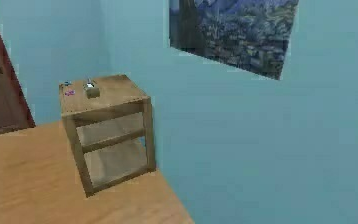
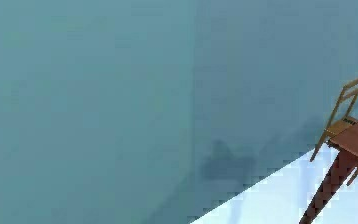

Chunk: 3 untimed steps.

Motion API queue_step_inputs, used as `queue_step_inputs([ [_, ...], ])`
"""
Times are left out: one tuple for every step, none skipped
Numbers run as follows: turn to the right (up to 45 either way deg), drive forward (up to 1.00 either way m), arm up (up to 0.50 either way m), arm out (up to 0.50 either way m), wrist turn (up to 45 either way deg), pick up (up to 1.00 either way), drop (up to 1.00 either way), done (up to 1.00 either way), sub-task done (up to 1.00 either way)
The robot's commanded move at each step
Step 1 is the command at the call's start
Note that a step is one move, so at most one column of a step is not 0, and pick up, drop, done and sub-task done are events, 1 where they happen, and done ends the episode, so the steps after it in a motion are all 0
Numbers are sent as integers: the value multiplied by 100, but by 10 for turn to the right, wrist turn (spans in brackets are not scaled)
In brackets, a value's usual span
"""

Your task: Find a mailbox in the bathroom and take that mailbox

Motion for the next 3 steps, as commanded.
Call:
queue_step_inputs([
  [-450,0,0,0,0,0,0,0,0],
  [-450,0,0,0,0,0,0,0,0],
  [-450,0,0,0,0,0,0,0,0],
])
